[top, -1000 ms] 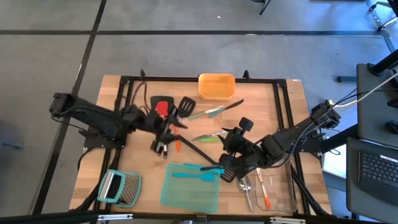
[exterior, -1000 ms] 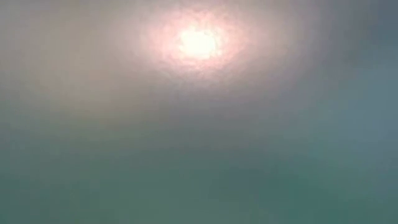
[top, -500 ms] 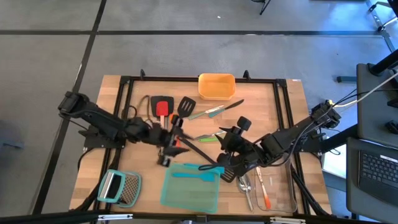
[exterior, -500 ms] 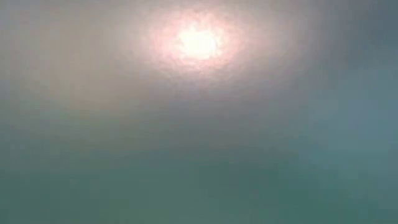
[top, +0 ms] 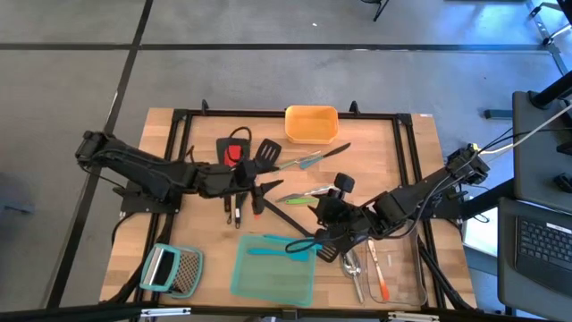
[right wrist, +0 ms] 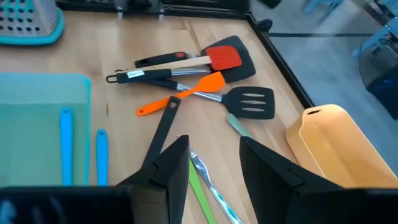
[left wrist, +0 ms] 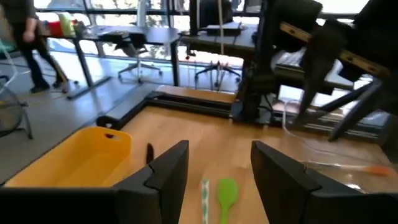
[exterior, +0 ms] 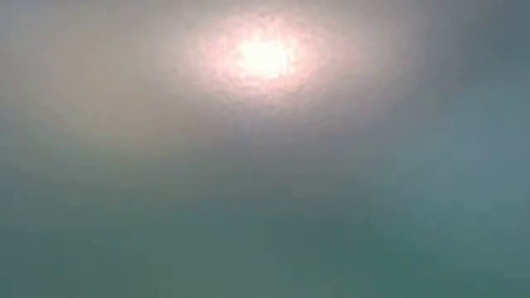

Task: Pick & Place Kitchen Items
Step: Put the green table knife into the transparent bin

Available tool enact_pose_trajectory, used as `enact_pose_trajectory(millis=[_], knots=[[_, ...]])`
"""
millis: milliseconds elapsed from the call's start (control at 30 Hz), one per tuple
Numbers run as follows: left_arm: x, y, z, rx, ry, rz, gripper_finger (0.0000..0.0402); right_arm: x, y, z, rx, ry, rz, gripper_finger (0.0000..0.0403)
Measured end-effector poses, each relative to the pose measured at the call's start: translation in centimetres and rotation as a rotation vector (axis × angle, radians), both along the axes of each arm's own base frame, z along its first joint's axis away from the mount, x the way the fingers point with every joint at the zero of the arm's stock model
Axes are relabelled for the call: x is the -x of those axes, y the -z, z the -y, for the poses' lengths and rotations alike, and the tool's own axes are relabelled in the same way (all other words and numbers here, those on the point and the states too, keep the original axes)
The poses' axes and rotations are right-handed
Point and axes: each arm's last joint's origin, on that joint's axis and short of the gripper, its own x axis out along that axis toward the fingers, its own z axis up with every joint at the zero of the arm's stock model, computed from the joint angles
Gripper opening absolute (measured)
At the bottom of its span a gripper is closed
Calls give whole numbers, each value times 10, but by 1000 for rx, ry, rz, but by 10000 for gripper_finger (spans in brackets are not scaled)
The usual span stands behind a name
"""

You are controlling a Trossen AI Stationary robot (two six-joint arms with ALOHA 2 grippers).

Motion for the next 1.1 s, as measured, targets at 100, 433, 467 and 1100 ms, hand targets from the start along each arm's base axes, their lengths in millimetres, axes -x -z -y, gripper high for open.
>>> enact_pose_trajectory(millis=[100,433,467,1100], knots=[[-1,1,0,-8,18,-5,168,-1,0,1,7,2,-1,142],[-3,-4,-5,-48,26,26,168,-6,0,11,15,28,-5,142],[-3,-4,-5,-52,26,24,168,-6,0,11,13,28,-6,142],[-40,85,-92,-35,-181,-414,168,-15,35,24,-29,133,-215,142]])
